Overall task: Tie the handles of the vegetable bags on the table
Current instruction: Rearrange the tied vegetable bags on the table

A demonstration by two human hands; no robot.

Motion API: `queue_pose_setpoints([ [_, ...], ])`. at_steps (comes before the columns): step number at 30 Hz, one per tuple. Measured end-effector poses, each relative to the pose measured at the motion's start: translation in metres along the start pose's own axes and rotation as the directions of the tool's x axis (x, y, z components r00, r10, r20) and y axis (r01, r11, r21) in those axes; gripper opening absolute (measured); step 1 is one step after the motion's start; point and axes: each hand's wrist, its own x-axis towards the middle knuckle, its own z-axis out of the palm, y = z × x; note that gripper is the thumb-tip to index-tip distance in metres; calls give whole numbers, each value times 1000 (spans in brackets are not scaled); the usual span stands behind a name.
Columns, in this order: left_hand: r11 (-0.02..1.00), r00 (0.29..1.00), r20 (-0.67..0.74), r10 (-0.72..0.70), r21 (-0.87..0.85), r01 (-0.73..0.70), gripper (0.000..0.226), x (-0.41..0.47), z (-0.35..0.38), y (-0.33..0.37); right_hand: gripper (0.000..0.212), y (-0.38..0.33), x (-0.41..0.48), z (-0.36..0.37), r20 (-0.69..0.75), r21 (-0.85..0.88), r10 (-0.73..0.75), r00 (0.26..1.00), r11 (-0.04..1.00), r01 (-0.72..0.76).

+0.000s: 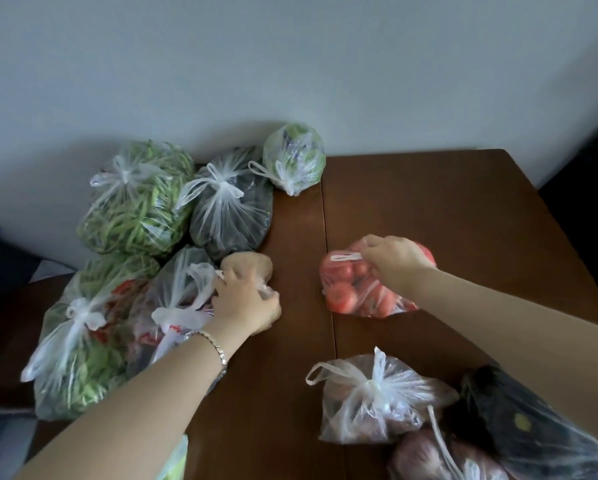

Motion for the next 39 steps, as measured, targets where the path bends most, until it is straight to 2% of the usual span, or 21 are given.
queue_pose_setpoints([
  [3, 991, 988, 121, 99, 75, -109, 94, 0, 8, -9, 25, -13, 36, -17, 19, -119, -199, 980, 973, 199],
  [5, 985, 983, 138, 123, 103, -138, 92, 5, 9, -13, 26, -22, 58, -20, -119, -215, -363, 924, 918, 333],
  [7, 981, 977, 163, 140, 114, -159, 93, 10, 8, -13, 33, -35, 72, -23, -131, -280, -394, 910, 895, 347],
  [8, 979, 974, 173, 144, 121, -167, 95, 12, 8, -14, 33, -42, 80, -21, -123, -273, -394, 911, 896, 351],
  [10, 973, 970, 181, 165, 128, -190, 98, 14, 7, -13, 39, -50, 87, -13, -207, -215, -423, 882, 900, 380],
  [12, 971, 966, 190, 177, 124, -202, 100, 17, 6, -16, 34, -56, 89, -6, -250, -103, -355, 901, 935, 340],
  [13, 970, 963, 198, 182, 123, -209, 102, 18, 6, -18, 33, -58, 87, 5, -253, -20, -244, 936, 969, 247],
  [14, 969, 961, 201, 189, 119, -215, 103, 18, 7, -20, 39, -63, 79, 13, -184, 81, -61, 981, 994, 76],
  [15, 968, 961, 196, 198, 117, -223, 104, 19, 6, -23, 47, -70, 69, 24, -106, 236, 179, 978, 960, -150],
  [16, 966, 958, 197, 210, 111, -235, 104, 20, 8, -24, 59, -77, 56, 31, -13, 406, 397, 918, 841, -358],
  [17, 965, 956, 199, 215, 106, -240, 104, 21, 9, -25, 75, -85, 46, 37, 137, 570, 541, 830, 642, -513],
  [18, 965, 956, 199, 214, 105, -238, 105, 22, 9, -26, 93, -92, 39, 43, 294, 681, 567, 769, 440, -585],
  [19, 966, 955, 204, 213, 105, -238, 105, 22, 9, -27, 106, -98, 35, 46, 415, 724, 524, 744, 305, -619],
  [20, 966, 955, 208, 213, 106, -238, 106, 22, 10, -27, 113, -102, 35, 50, 470, 738, 480, 741, 246, -628],
  [27, 964, 960, 188, 209, 126, -235, 103, 21, 12, -28, 113, -101, 73, 49, 365, 775, 464, 807, 329, -540],
  [29, 962, 960, 178, 217, 127, -241, 101, 18, 10, -26, 113, -90, 75, 40, 352, 758, 433, 830, 389, -524],
  [31, 960, 961, 172, 215, 143, -240, 98, 18, 8, -27, 110, -80, 68, 28, 336, 743, 339, 879, 478, -469],
  [32, 958, 962, 170, 212, 158, -239, 96, 16, 7, -26, 104, -74, 59, 22, 333, 741, 285, 899, 511, -437],
  [34, 948, 970, 112, 217, 212, -237, 89, 6, 6, -24, 77, -63, 35, 13, 298, 746, 220, 929, 553, -371],
  [37, 924, 965, -58, 257, 308, -228, 67, -24, 9, -9, 47, -46, -10, 6, 327, 767, 206, 922, 512, -387],
  [39, 945, 962, -88, 259, 230, -233, 60, -49, 13, 8, 42, -33, -43, 11, 366, 768, 209, 907, 482, -421],
])
